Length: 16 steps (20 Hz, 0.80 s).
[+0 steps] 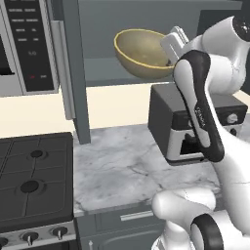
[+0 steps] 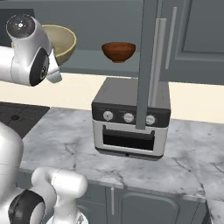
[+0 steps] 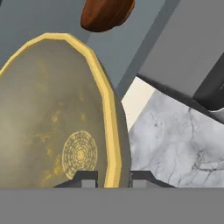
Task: Take the smaller bowl and place it next to the appetizer plate on the dining counter , and place the larger bowl next to the plate with cooked food.
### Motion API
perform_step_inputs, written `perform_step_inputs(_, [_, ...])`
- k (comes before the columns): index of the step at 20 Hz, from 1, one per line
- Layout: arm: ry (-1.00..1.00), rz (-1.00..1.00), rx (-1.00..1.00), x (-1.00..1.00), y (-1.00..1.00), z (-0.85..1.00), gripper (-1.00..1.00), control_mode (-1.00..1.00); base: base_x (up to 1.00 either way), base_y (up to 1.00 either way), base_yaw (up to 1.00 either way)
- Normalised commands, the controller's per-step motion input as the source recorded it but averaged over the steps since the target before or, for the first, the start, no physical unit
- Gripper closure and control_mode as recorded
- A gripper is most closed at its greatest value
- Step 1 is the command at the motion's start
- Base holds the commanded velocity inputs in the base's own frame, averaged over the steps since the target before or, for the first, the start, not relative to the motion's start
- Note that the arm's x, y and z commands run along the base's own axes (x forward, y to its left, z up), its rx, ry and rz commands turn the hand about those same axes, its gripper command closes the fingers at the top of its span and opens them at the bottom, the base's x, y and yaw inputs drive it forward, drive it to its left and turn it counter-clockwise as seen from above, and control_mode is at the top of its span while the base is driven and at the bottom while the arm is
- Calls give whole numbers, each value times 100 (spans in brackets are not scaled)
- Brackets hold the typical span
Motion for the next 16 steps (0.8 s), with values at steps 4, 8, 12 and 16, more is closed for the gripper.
perform_step_inputs(4, [-4, 0, -3, -100, -29, -29, 100, -100, 0, 0, 0])
perform_step_inputs(8, [0, 0, -11, -95, -4, -78, 100, -100, 0, 0, 0])
perform_step_inputs(12, [-5, -4, -3, -72, -16, -40, 100, -100, 0, 0, 0])
perform_step_inputs(16, [-19, -7, 1, -72, -20, 0, 100, -100, 0, 0, 0])
